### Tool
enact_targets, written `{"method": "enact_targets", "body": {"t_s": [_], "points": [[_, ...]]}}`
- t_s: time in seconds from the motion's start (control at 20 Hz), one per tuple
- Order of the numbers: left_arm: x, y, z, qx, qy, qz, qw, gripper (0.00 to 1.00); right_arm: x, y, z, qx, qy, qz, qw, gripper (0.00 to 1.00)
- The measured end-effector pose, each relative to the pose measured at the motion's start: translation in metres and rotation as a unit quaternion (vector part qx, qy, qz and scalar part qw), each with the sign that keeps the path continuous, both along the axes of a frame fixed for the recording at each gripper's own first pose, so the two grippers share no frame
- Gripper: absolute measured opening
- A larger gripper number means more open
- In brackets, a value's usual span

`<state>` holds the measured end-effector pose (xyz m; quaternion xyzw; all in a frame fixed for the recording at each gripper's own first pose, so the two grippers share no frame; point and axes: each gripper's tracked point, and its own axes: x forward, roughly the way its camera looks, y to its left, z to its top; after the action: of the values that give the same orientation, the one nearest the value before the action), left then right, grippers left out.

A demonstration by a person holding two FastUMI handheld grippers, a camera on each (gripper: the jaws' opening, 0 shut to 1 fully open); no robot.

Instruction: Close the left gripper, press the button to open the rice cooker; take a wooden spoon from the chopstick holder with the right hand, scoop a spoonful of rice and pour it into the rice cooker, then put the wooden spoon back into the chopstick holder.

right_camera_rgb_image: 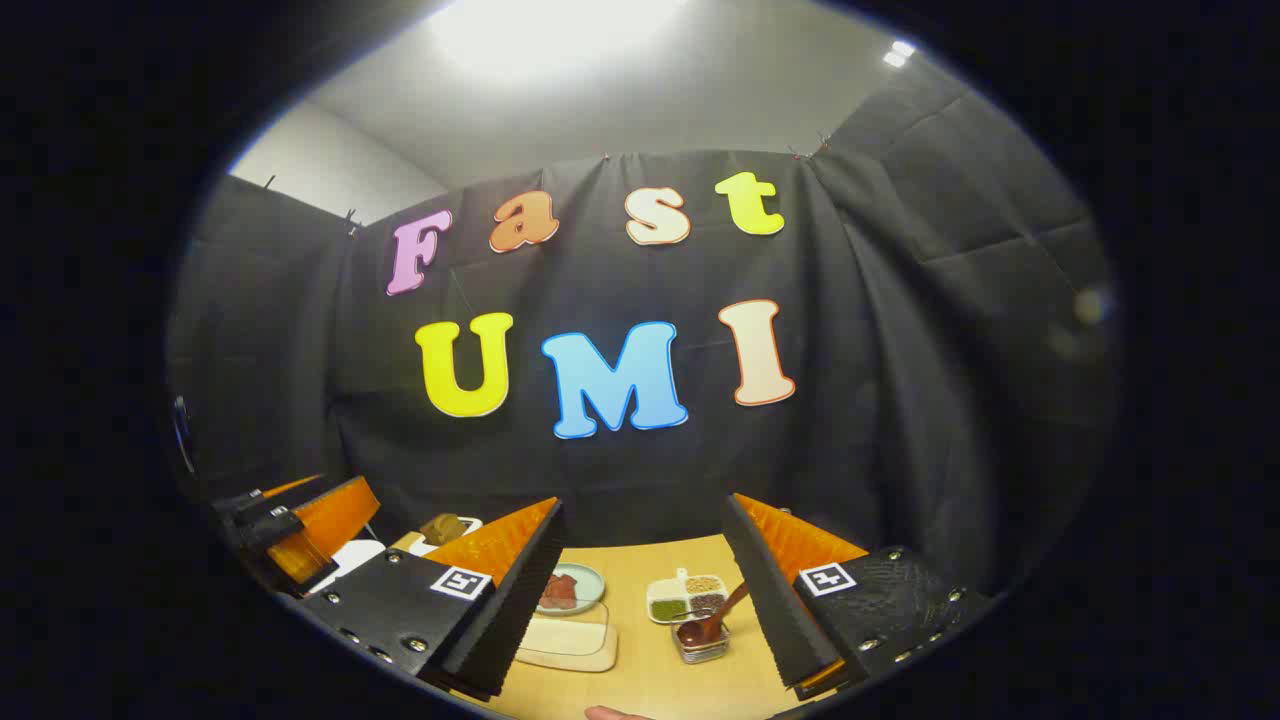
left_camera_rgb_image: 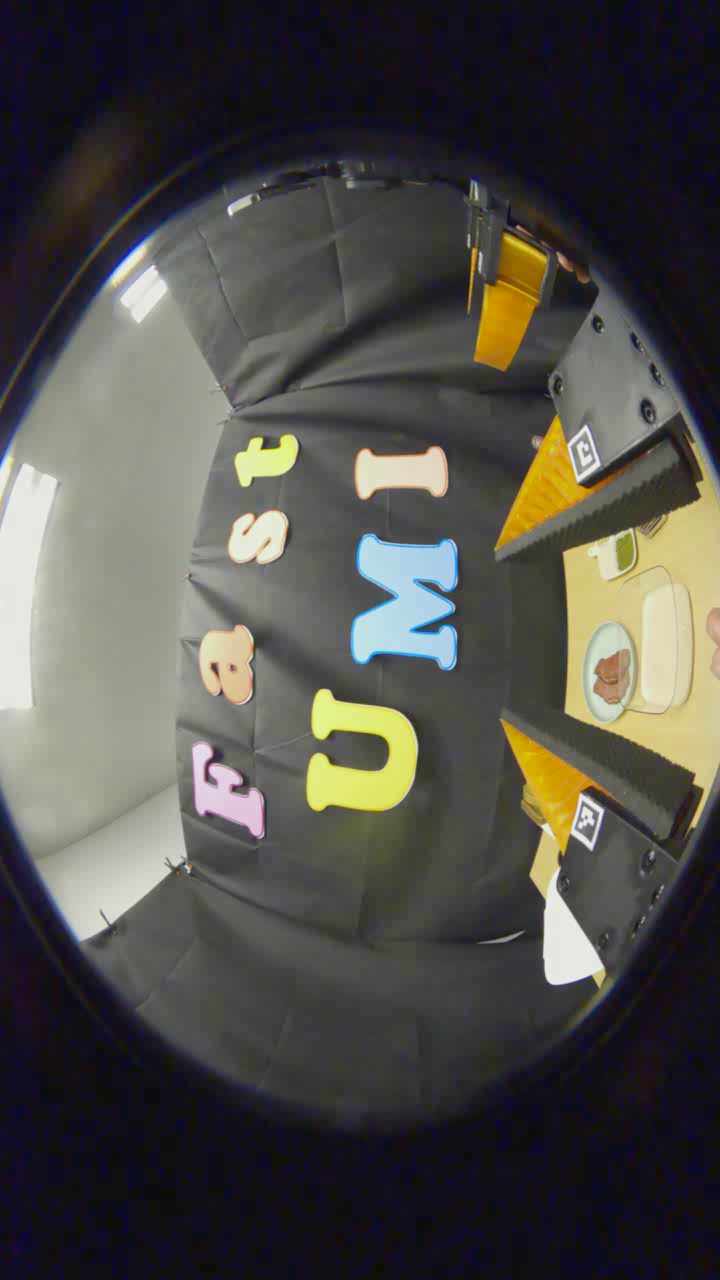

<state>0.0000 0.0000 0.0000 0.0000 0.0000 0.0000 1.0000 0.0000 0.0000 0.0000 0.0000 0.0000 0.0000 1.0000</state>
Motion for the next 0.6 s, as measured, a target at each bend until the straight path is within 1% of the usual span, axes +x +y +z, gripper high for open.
{"method": "enact_targets", "body": {"t_s": [0.1, 0.2, 0.35, 0.5, 0.6], "points": [[0.002, -0.002, -0.003, 0.001, 0.006, -0.005, 1.000, 0.98, 0.001, 0.012, -0.001, -0.006, 0.004, 0.012, 1.000, 0.96], [-0.001, 0.012, 0.003, 0.004, -0.005, 0.011, 1.000, 0.97, 0.003, 0.016, 0.000, -0.014, 0.001, 0.014, 1.000, 0.96], [-0.003, 0.022, 0.000, -0.013, 0.002, 0.017, 1.000, 0.98, 0.003, 0.027, -0.002, -0.002, 0.002, 0.019, 1.000, 0.96], [-0.006, 0.040, 0.002, 0.003, 0.008, 0.028, 1.000, 0.98, 0.007, 0.033, -0.004, -0.015, -0.001, 0.017, 1.000, 0.96], [-0.010, 0.045, 0.009, 0.015, 0.002, 0.033, 0.999, 0.96, 0.006, 0.039, -0.005, -0.009, 0.000, 0.022, 1.000, 0.96]]}}
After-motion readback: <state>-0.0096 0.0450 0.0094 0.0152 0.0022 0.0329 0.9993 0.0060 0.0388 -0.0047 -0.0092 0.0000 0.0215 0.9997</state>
